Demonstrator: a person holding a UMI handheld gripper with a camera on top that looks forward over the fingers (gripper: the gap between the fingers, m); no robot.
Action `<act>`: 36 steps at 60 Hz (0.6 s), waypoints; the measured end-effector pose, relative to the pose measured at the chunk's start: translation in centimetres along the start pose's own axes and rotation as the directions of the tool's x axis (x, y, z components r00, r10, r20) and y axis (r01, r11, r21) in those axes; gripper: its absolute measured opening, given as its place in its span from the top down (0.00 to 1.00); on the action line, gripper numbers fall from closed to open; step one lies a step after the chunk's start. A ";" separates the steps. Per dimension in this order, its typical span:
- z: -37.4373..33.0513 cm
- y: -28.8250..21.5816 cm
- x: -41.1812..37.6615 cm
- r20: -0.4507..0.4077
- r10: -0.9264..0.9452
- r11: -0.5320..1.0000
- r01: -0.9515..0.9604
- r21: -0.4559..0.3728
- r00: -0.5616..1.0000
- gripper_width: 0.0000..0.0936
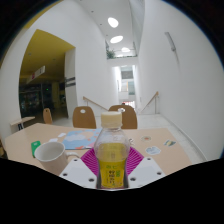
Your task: Pour water
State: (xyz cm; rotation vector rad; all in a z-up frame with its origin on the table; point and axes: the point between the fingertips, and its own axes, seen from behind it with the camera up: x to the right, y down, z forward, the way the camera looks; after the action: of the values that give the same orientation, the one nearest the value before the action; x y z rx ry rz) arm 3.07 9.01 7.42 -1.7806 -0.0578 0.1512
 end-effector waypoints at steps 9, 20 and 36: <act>-0.4 -0.2 1.0 0.024 -0.054 0.999 0.054 -0.005 0.998 0.67; -0.8 0.6 0.7 0.020 -0.060 0.998 0.061 -0.032 0.998 0.46; -7.6 2.6 1.2 0.041 0.017 0.995 -0.013 -0.101 0.999 0.09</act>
State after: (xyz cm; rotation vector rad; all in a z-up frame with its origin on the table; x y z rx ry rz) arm 5.20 1.25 6.36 -1.8793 -0.0831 0.1993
